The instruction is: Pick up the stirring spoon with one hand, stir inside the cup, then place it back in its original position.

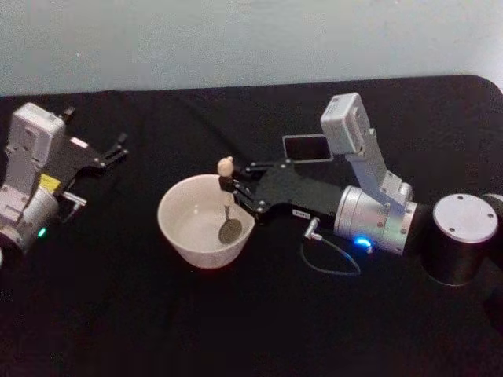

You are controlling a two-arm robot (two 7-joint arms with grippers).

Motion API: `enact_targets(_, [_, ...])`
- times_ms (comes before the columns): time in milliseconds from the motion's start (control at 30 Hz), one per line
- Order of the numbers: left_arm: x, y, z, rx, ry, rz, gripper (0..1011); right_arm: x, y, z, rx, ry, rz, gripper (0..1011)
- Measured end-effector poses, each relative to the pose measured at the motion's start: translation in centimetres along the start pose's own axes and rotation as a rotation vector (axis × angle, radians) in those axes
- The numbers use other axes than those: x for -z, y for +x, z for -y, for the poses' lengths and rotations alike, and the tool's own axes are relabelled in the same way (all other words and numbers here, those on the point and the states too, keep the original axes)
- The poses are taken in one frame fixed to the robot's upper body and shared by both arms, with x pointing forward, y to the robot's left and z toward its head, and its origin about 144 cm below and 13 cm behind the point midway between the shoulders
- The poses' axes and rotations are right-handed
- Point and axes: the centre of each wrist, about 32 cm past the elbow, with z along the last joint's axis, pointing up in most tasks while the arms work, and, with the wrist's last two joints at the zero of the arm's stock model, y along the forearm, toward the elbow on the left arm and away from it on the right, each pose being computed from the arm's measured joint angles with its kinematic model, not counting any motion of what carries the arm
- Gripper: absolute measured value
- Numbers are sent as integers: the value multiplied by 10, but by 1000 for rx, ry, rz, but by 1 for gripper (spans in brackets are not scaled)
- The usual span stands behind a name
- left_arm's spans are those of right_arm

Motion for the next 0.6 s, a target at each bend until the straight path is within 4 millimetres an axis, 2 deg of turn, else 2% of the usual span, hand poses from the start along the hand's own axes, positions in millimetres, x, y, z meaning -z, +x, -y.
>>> enact_targets(233, [0,0,0,0,0,0,1001,0,-6,0,-25,-6,-8,160])
enact_targets(600, [0,0,0,0,0,0,1001,-1,-10,-14,-66,10,-10,160])
